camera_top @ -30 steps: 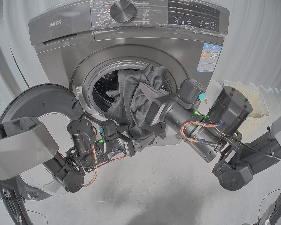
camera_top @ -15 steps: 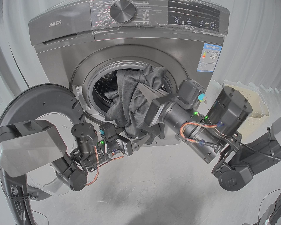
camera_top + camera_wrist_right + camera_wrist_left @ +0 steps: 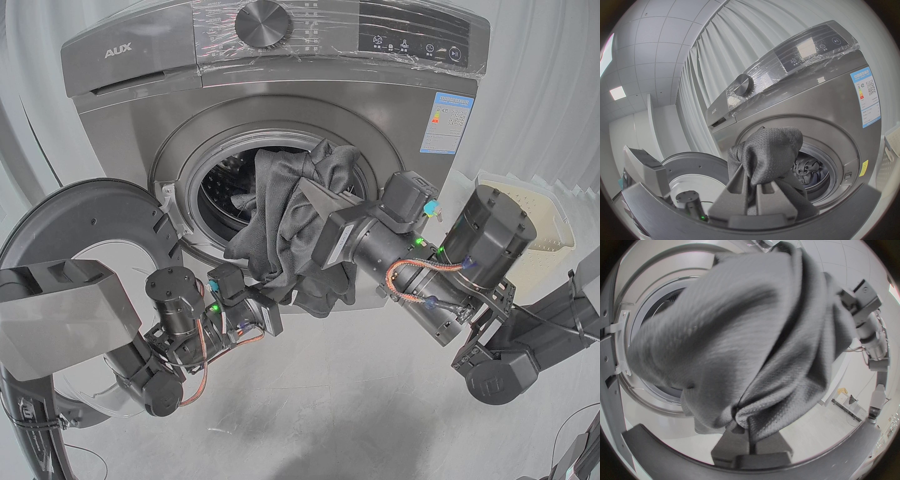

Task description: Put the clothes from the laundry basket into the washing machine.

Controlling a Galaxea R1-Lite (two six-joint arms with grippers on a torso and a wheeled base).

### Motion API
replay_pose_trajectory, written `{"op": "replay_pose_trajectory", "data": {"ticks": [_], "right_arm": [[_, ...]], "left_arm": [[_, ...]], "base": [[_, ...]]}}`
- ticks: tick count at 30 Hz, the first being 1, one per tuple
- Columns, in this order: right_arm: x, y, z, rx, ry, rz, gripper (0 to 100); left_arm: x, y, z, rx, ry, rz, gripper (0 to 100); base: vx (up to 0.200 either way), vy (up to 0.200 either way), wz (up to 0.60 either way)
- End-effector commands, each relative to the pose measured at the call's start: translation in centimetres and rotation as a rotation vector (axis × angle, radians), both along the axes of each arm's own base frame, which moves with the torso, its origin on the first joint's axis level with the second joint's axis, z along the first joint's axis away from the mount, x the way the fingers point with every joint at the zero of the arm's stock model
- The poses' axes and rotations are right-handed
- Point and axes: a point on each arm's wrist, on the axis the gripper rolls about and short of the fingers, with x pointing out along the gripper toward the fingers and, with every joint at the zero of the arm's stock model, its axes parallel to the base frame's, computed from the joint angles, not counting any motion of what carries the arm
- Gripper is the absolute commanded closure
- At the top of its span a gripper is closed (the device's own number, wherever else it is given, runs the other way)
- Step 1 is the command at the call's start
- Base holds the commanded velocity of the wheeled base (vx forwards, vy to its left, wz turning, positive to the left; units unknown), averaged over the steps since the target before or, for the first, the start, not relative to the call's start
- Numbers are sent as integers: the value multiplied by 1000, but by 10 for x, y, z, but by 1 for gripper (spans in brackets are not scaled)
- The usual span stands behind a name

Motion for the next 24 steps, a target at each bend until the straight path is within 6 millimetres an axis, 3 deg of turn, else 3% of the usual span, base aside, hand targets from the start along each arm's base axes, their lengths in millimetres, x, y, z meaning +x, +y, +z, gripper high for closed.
{"op": "replay_pose_trajectory", "data": {"ticks": [1, 3, 4, 5, 7, 11, 12, 17, 24], "right_arm": [[13, -3, -11, -25, 20, -30, 100], [17, -2, -17, -35, 29, -36, 100], [17, -2, -17, -35, 29, -36, 100], [20, -2, -22, -44, 38, -39, 100], [21, -1, -24, -45, 39, -37, 100], [22, 1, -28, -50, 41, -36, 100], [22, 1, -28, -50, 43, -36, 0], [22, -1, -39, -79, 76, -45, 0], [21, -20, -62, -149, 148, -80, 0]], "left_arm": [[-48, 2, 24, -9, -18, -66, 100], [-66, 4, 30, -6, -16, -95, 100], [-66, 4, 30, -6, -16, -95, 100], [-83, 8, 36, -3, -17, -121, 100], [-97, 12, 42, -1, -28, -144, 100], [-110, 18, 53, -14, -63, -157, 100], [-112, 19, 55, -20, -70, -157, 100], [-110, 23, 68, -58, -106, -140, 100], [-88, 26, 91, -118, -197, -72, 100]], "base": [[0, 0, 0], [0, 0, 0], [0, 0, 0], [0, 0, 0], [0, 0, 0], [0, 0, 0], [0, 0, 0], [0, 0, 0], [0, 0, 0]]}}
